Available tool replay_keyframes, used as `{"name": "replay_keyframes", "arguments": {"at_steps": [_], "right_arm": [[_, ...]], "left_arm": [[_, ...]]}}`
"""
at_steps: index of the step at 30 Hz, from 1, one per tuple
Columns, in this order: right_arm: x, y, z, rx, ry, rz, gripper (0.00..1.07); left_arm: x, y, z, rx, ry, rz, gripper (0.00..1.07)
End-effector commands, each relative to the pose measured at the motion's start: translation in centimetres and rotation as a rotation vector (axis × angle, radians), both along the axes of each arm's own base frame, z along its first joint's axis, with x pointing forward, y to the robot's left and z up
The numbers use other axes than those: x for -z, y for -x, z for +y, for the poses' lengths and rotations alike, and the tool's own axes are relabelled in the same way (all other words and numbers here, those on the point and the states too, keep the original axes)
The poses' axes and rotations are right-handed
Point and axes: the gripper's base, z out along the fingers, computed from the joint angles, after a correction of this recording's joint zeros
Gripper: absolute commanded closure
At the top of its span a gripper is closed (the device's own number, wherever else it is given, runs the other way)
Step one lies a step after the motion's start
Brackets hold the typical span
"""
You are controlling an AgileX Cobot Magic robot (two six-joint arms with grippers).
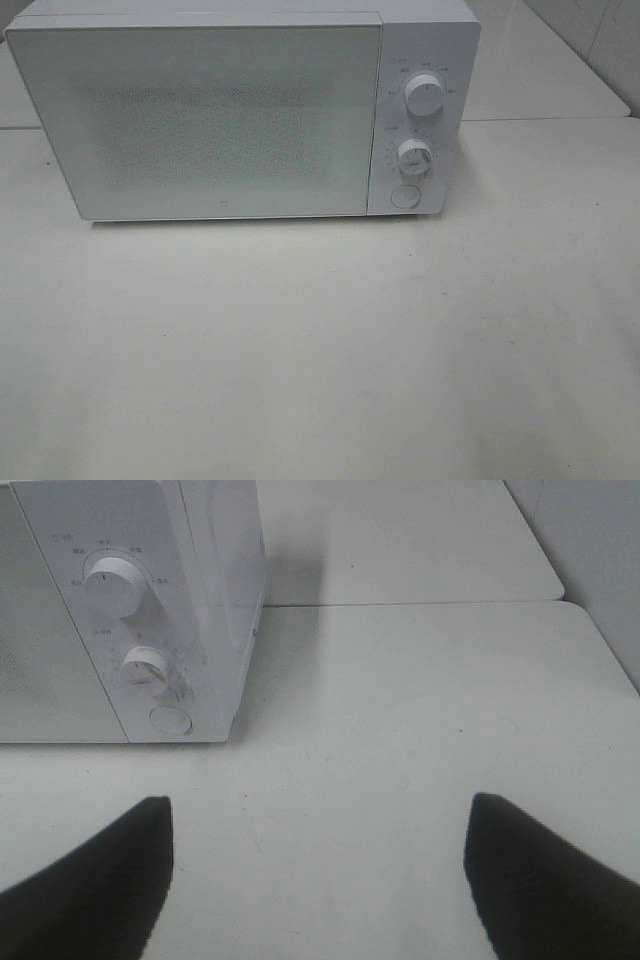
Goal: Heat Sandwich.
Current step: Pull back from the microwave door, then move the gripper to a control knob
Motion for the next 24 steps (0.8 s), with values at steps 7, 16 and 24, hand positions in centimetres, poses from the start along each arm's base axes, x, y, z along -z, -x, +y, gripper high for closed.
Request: {"name": "replay_keyframes", "arguments": {"at_steps": [7,16,24], "right_arm": [[0.8,-3.4,0.3,-0.006,-0.011,-0.087,0.31],[1.5,-6.6,0.6,-0.012,-0.029,-0.163,0.31],[2.8,-9.1,0.9,-0.029,-0.013,-0.208,0.31]], "left_arm": [[0.0,0.4,0.0,-0.006,0.005,-0.033,0.03],[0.0,0.4,0.0,-0.006,0.005,-0.033,0.03],[0.0,0.4,0.0,-0.006,0.005,-0.033,0.03]]}}
